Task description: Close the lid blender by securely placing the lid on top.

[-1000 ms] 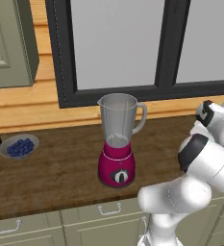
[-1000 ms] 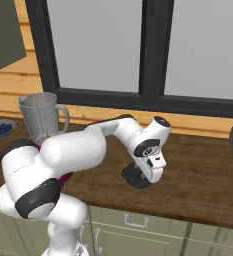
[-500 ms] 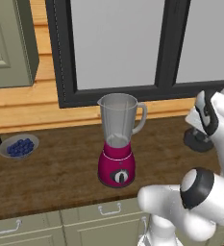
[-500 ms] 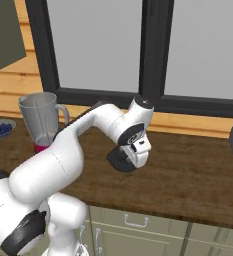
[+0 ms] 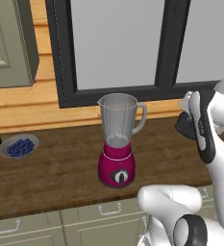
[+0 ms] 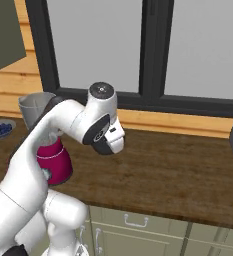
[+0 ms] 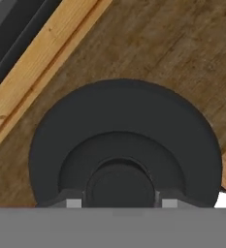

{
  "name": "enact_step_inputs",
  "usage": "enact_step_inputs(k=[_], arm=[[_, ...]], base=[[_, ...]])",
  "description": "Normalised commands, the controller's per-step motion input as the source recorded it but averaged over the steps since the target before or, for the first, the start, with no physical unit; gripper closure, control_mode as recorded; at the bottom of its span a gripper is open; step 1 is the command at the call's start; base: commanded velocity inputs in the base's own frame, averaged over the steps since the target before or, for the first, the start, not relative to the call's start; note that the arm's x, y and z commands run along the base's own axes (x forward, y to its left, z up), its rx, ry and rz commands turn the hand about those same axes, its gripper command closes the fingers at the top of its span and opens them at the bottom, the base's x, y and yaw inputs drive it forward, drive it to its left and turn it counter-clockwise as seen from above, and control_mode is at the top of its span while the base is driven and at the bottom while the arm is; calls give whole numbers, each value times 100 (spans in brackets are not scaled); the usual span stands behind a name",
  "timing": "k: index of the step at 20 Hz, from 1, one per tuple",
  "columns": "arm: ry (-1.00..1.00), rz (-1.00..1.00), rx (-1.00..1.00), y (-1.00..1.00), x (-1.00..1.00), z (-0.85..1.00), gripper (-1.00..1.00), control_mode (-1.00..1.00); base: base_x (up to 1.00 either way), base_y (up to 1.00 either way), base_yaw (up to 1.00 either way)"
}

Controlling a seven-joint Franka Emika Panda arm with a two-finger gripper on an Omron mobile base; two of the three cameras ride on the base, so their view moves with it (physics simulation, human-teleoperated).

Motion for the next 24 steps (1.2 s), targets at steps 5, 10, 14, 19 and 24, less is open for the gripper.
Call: enact_step_inputs(k=[5,10,14,19,24], arm=[[-4,-8,-8,70,-6,100,100,-100],[0,0,0,66,-9,97,100,-100],[0,1,0,59,-6,96,100,-100],[3,0,0,85,0,63,100,-100],[2,0,0,86,0,10,100,-100]], base=[[0,0,0],[0,0,0],[0,0,0],[0,0,0],[0,0,0]])
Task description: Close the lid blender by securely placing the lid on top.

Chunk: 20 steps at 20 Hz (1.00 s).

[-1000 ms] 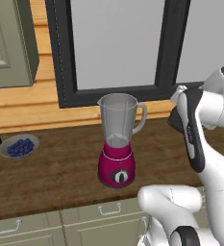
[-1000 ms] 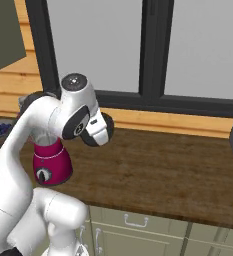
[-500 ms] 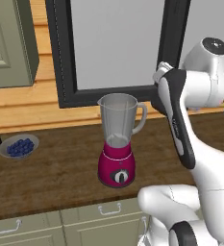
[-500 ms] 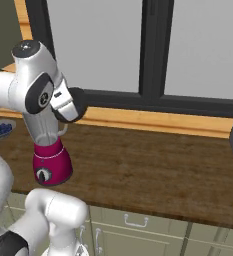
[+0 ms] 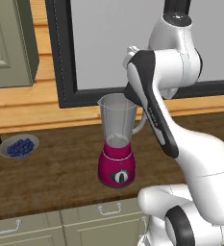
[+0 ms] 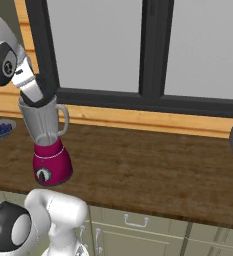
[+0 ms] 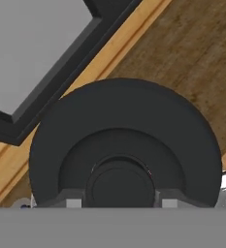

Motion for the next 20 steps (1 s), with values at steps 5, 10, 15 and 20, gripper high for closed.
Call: enact_step_inputs(k=[5,10,15,20], arm=[[0,0,3,44,10,-10,100,-100],[4,0,7,8,38,-2,100,-100],[11,-1,7,10,35,-5,100,-100],[7,-5,0,28,15,-5,100,-100]], base=[[0,0,0],[0,0,0],[0,0,0],[0,0,0]])
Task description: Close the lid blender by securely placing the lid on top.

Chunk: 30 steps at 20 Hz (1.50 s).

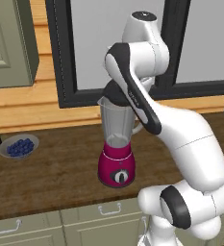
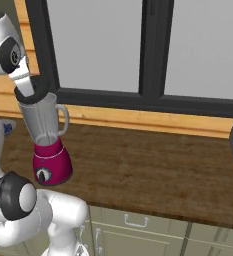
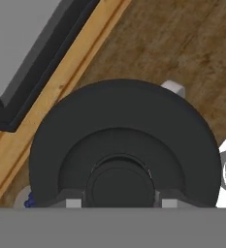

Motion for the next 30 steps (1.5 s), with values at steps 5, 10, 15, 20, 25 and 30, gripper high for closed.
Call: enact_step_inputs(k=[5,10,15,20,25,30], arm=[[1,-1,3,3,14,-14,100,-100],[2,0,12,0,16,-8,100,-100],[2,-1,11,0,11,-10,100,-100],[9,-2,2,0,10,-4,100,-100],[0,0,0,0,12,-11,100,-100],[7,-1,0,3,5,-1,100,-100]], base=[[0,0,0],[0,0,0],[0,0,0],[0,0,0],[0,0,0],[0,0,0]])
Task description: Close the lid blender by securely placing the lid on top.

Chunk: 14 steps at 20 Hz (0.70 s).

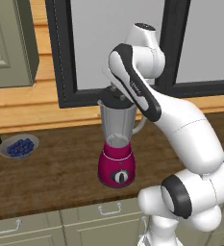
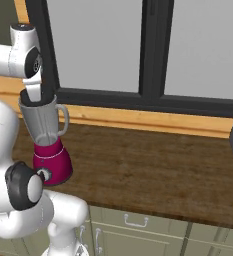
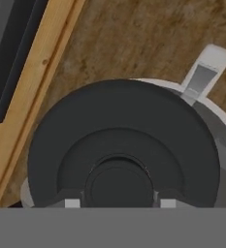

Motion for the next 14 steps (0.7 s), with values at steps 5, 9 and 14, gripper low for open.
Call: enact_step_inputs(k=[5,9,14], arm=[[9,-5,0,3,0,17,100,-100],[14,-3,-2,0,0,16,100,-100],[19,0,-1,1,0,0,100,-100]], base=[[0,0,0],[0,0,0],[0,0,0]])
